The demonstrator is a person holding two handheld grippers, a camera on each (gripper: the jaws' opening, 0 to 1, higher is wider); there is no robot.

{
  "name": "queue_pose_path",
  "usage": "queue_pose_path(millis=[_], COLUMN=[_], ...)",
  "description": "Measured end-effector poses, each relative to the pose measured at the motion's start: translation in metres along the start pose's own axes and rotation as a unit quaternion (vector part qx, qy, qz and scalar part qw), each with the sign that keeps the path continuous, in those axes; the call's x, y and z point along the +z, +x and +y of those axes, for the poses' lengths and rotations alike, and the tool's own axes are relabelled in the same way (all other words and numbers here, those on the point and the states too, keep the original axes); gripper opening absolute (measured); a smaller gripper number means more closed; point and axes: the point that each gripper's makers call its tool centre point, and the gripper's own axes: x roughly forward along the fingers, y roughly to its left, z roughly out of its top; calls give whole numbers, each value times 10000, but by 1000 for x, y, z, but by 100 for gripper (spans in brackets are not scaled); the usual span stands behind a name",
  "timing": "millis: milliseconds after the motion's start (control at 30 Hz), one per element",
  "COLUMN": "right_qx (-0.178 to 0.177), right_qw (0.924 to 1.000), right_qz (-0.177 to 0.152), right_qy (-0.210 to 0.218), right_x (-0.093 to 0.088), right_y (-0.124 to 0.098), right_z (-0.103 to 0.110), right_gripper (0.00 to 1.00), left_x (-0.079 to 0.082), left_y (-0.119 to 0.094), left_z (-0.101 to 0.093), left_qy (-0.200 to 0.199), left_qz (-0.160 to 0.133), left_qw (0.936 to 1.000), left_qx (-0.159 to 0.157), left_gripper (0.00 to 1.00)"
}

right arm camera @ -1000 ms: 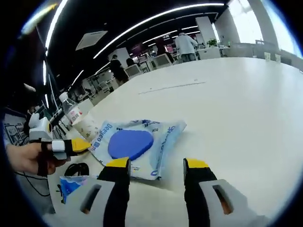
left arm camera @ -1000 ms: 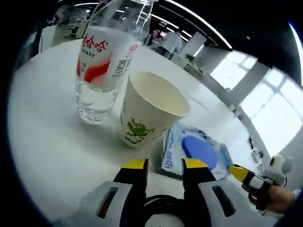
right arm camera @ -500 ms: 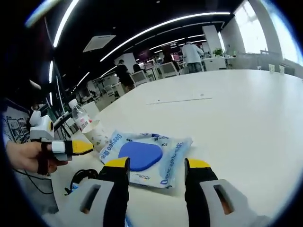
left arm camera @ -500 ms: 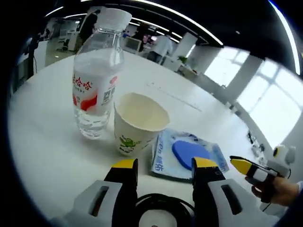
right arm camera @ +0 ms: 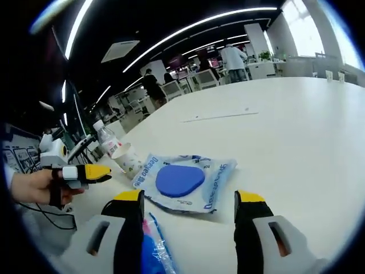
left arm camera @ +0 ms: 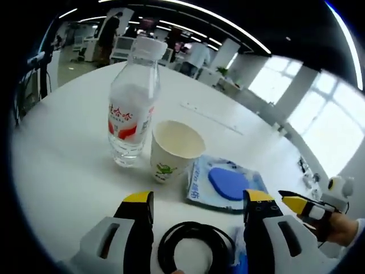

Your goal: Arrange the tabletop items into an orderly group along one side of the table until the central work area is clear of visible clutter.

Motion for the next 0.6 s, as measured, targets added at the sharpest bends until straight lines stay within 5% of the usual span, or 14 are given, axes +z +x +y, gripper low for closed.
queue_pose_path(millis=[600], right_qx=[160], right_qw=[9998], right_qz=[96], right_qy=[93], right_x=[-21], right_y=[-29], right_z=[12], right_gripper=[63], left_x=[-11], left_y=[-25], left_z=[-22], left_qy=[187], left_qz=[131], left_qw=[9995], left_qx=[-223], left_gripper=[57])
